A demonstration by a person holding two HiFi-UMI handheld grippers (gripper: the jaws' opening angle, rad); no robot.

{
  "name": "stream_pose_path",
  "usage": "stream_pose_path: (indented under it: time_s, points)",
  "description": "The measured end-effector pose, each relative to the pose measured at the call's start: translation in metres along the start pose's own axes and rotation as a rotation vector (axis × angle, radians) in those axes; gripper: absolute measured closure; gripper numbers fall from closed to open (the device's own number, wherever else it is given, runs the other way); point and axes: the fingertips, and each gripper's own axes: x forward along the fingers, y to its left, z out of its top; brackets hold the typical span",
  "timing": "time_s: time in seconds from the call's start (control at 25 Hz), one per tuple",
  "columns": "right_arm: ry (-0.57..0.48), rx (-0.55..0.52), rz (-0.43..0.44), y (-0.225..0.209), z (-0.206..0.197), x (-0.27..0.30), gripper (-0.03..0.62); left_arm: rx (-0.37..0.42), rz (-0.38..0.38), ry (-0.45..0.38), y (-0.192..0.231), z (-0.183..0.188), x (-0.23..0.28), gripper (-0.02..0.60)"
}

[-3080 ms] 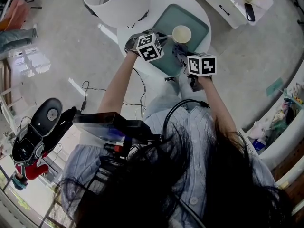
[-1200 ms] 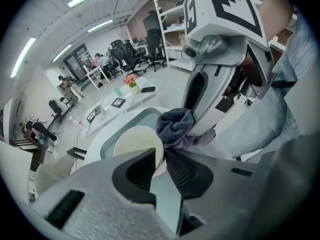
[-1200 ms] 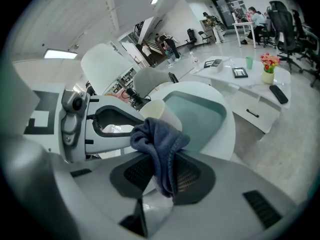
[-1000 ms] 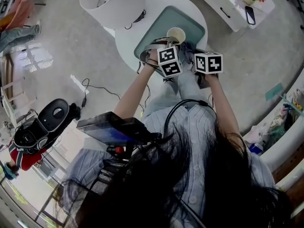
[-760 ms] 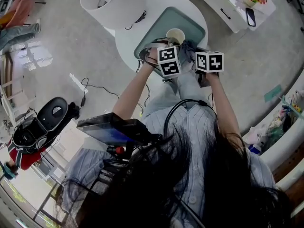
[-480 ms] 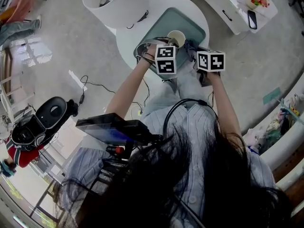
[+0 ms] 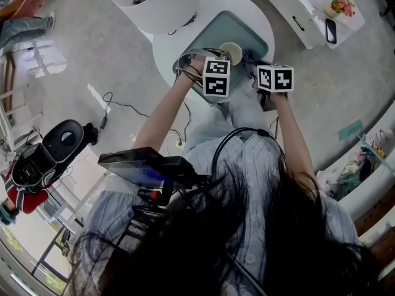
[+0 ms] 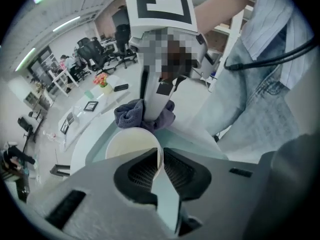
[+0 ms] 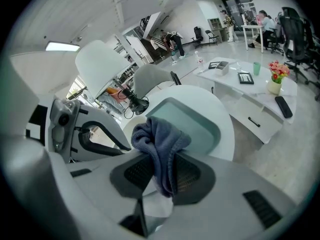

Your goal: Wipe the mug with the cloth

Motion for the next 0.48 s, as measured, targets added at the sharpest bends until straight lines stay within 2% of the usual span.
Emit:
stream_pose_path:
  time_s: [0.2, 0.36, 0.48]
  points:
    - [0.017, -0.036, 0.016, -0.003, -0.001, 0.001, 0.496, -0.183, 0.041, -0.060, 0.000, 0.007, -0.005, 0.537]
    - [0.032, -0.082, 0.025, -0.003, 0.005, 0.003, 0.496, -0.362, 0.125, -0.158, 0.013, 0.023, -0.026, 0.537]
    - [0.043, -0.130, 0.045, -0.002, 0.008, 0.006, 0.496, -0.454, 0.182, -0.164, 0.014, 0.030, -0.029, 0.537]
